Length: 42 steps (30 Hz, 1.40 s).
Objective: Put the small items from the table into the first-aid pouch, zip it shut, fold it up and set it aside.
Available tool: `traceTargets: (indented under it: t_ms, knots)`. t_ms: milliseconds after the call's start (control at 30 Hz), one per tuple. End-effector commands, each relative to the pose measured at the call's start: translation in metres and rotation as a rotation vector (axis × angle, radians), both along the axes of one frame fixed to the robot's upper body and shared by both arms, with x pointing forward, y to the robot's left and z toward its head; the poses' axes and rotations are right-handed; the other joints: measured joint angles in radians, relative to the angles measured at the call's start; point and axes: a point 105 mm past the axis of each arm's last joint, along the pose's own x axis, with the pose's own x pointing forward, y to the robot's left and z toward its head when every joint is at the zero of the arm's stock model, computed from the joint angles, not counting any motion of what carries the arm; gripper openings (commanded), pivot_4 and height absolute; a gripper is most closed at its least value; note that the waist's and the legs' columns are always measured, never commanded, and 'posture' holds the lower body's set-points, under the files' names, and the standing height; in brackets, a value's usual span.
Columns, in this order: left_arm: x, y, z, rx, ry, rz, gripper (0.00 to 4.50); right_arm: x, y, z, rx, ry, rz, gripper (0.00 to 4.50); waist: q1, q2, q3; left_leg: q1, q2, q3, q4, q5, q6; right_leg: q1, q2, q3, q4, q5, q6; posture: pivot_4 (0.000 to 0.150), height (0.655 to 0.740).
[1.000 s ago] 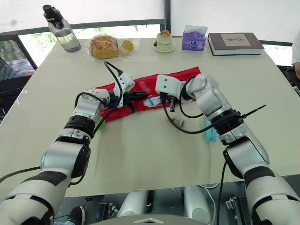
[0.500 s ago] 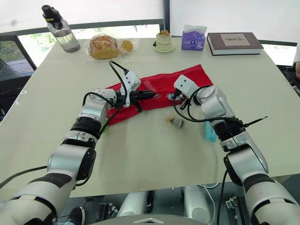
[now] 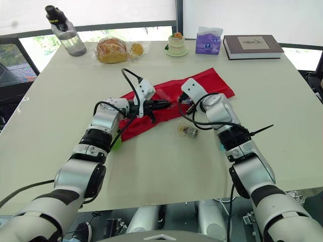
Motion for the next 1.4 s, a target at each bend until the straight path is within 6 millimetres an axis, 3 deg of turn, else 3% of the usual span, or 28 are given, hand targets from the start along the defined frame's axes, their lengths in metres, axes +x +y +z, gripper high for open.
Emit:
traceTargets:
  t_ms: [33, 300, 333, 567, 867, 967, 1100, 1133, 1200, 1400]
  knots:
    - [-0.003, -0.01, 0.014, -0.029, -0.049, -0.034, 0.0, 0.003, 0.013, 0.018, -0.004, -0.063, 0.004, 0.02, 0.001, 0.0, 0.0, 0.0, 0.0, 0.0, 0.0, 0.0, 0.0, 0.0, 0.0, 0.0, 0.0, 0.0, 0.0, 0.15, 0.74]
    - [-0.005, -0.011, 0.011, -0.037, -0.039, -0.033, 0.0, -0.004, 0.033, 0.026, 0.115, -0.037, 0.041, 0.02, 0.0, 0.0, 0.0, 0.0, 0.0, 0.0, 0.0, 0.0, 0.0, 0.0, 0.0, 0.0, 0.0, 0.0, 0.0, 0.15, 0.74]
    - [-0.005, -0.01, 0.011, -0.037, -0.037, -0.03, 0.0, -0.006, 0.034, 0.027, 0.134, -0.027, 0.053, 0.92, 0.0, 0.0, 0.0, 0.0, 0.0, 0.0, 0.0, 0.0, 0.0, 0.0, 0.0, 0.0, 0.0, 0.0, 0.0, 0.15, 0.74]
    - [-0.001, -0.005, 0.012, -0.047, -0.029, -0.008, 0.0, -0.019, 0.021, 0.022, 0.198, 0.018, 0.086, 3.87, 0.0, 0.0, 0.0, 0.0, 0.0, -0.001, -0.001, 0.0, 0.0, 0.0, 0.0, 0.0, -0.001, 0.0, 0.0, 0.15, 0.74]
    - [0.0, 0.001, 0.011, -0.043, -0.004, -0.015, 0.0, -0.043, -0.019, 0.027, 0.316, -0.009, 0.145, 3.87, 0.0, 0.0, 0.0, 0.0, 0.0, 0.0, -0.001, 0.0, 0.0, 0.0, 0.0, 0.0, -0.001, 0.0, 0.0, 0.15, 0.74]
    - [0.0, 0.002, 0.011, -0.043, -0.001, -0.02, 0.0, -0.04, -0.024, 0.025, 0.32, -0.048, 0.153, 3.17, -0.002, 0.0, 0.0, 0.0, 0.0, 0.0, -0.001, 0.0, 0.0, 0.0, 0.0, 0.0, -0.002, 0.0, 0.0, 0.15, 0.74]
    - [0.0, 0.003, 0.012, -0.042, -0.002, -0.024, 0.0, -0.035, -0.024, 0.02, 0.317, -0.079, 0.164, 1.42, -0.002, 0.0, 0.0, 0.001, 0.0, 0.0, -0.002, 0.0, 0.0, 0.0, 0.001, 0.001, -0.002, 0.0, 0.0, 0.15, 0.74]
    - [0.0, 0.003, 0.013, -0.043, -0.002, -0.025, 0.0, -0.033, -0.023, 0.018, 0.308, -0.086, 0.166, 0.73, -0.002, 0.0, 0.0, 0.0, 0.0, 0.0, -0.002, 0.0, 0.0, 0.0, 0.001, 0.001, -0.002, 0.0, 0.0, 0.15, 0.74]
    - [0.0, 0.003, 0.013, -0.041, -0.004, -0.029, 0.0, -0.029, -0.022, 0.014, 0.292, -0.102, 0.173, 0.15, -0.001, 0.0, 0.0, 0.0, 0.0, 0.001, -0.002, 0.0, 0.0, 0.0, 0.0, 0.001, -0.003, 0.0, 0.0, 0.15, 0.74]
    - [-0.002, 0.004, 0.013, -0.029, -0.013, -0.042, 0.0, -0.017, -0.011, 0.01, 0.296, -0.13, 0.19, 0.15, -0.003, 0.0, 0.0, 0.0, 0.0, 0.001, -0.002, 0.0, 0.0, 0.0, 0.001, 0.001, -0.003, 0.0, 0.0, 0.15, 0.74]
